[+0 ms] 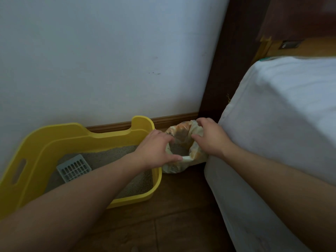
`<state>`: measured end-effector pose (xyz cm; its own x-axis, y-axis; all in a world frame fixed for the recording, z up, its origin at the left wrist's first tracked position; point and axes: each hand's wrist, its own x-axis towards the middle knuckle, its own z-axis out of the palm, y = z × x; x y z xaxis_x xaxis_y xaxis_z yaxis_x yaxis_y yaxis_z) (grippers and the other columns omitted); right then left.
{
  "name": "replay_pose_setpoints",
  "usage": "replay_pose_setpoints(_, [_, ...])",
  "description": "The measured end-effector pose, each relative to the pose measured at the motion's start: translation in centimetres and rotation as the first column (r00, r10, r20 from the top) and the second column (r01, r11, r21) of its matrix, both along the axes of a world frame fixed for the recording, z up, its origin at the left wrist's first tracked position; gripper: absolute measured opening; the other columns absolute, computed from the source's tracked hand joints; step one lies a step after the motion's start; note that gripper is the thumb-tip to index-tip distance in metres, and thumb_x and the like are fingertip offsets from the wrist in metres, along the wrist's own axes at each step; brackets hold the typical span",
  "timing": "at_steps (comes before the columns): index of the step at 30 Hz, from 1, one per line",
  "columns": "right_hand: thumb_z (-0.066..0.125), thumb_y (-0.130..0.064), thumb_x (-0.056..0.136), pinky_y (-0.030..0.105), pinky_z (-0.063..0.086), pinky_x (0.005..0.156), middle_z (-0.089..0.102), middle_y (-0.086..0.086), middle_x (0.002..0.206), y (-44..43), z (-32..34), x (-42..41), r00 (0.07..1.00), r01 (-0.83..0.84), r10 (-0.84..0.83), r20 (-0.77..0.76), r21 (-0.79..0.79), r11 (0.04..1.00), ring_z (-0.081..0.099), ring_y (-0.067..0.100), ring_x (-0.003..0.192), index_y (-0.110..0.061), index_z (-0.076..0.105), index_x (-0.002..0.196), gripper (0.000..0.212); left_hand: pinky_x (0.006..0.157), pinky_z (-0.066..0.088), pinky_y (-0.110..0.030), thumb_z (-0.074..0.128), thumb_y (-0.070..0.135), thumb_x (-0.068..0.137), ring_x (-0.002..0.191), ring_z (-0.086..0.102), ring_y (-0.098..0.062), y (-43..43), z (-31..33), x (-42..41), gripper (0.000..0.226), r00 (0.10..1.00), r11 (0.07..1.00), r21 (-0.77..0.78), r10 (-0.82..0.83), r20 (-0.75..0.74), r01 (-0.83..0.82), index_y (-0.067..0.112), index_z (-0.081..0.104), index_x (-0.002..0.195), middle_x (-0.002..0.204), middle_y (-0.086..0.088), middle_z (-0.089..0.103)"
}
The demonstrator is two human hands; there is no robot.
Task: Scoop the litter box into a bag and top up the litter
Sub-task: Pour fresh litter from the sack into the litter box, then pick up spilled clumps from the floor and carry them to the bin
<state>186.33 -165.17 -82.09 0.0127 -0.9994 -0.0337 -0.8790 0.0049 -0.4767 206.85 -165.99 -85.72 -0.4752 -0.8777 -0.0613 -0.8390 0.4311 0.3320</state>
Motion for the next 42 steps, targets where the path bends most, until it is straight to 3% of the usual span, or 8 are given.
replay_pose_setpoints(10, [0.065,-0.028,0.092,0.032,0.044,0.105,0.049,0.001,0.144,1.8,2.8,1.9,0.997,-0.028,0.033,0.065,-0.077,0.997,0.05,0.017,0.128,-0.017,0.04,0.146,0.06,0.099,0.044,-0.041,0.061,0.073,0.076,0.121,0.047,-0.021,1.3,3.8,1.8,0.068,0.999,0.998,-0.052,0.042,-0.016,-0.042,0.03,0.058,0.129,0.124,0.005,0.063])
replay_pose_setpoints(17, [0.068,-0.037,0.088,0.028,0.045,0.101,0.055,-0.002,0.136,3.2,3.0,6.6,0.98,-0.189,0.195,0.044,-0.104,0.976,0.054,0.013,0.122,-0.02,0.046,0.142,0.06,0.107,0.041,-0.04,0.062,0.066,0.081,0.13,0.045,-0.018,3.3,5.9,5.9,0.069,0.989,0.991,-0.027,0.132,-0.064,-0.134,0.024,0.054,0.135,0.138,0.002,0.056])
replay_pose_setpoints(20, [0.07,-0.041,0.086,0.038,0.047,0.103,0.058,-0.001,0.134,3.3,2.9,8.8,0.963,-0.265,0.269,0.025,-0.105,0.959,0.056,0.015,0.12,-0.02,0.049,0.139,0.061,0.11,0.038,-0.04,0.062,0.066,0.082,0.133,0.043,-0.017,4.2,6.4,8.6,0.07,0.983,0.984,-0.026,0.173,-0.061,-0.174,0.024,0.052,0.137,0.141,0.003,0.054])
replay_pose_setpoints(24, [0.071,-0.038,0.087,0.027,0.044,0.099,0.058,-0.002,0.132,3.2,3.2,11.8,0.937,-0.341,0.347,0.036,-0.113,0.933,0.056,0.013,0.118,-0.019,0.048,0.14,0.06,0.112,0.037,-0.041,0.062,0.065,0.082,0.134,0.042,-0.015,5.7,6.9,12.6,0.069,0.962,0.964,-0.022,0.264,-0.068,-0.266,0.024,0.052,0.138,0.142,0.005,0.053])
replay_pose_setpoints(31, [0.07,-0.036,0.088,0.034,0.046,0.104,0.059,-0.002,0.131,2.7,3.9,15.5,0.903,-0.406,0.419,0.088,-0.135,0.904,0.056,0.013,0.12,-0.018,0.048,0.14,0.059,0.109,0.037,-0.033,0.061,0.058,0.088,0.133,0.044,-0.012,7.8,7.8,17.3,0.063,0.924,0.924,-0.045,0.375,-0.07,-0.379,0.026,0.047,0.141,0.144,0.008,0.049])
replay_pose_setpoints(42, [0.063,-0.036,0.093,0.029,0.041,0.106,0.056,-0.001,0.139,1.8,4.2,18.7,0.872,-0.448,0.468,0.14,-0.154,0.881,0.052,0.012,0.125,-0.017,0.049,0.141,0.053,0.106,0.045,-0.041,0.055,0.046,0.096,0.13,0.047,-0.014,8.4,8.0,19.9,0.054,0.89,0.896,0.005,0.441,-0.114,-0.443,0.026,0.043,0.144,0.148,0.007,0.045])
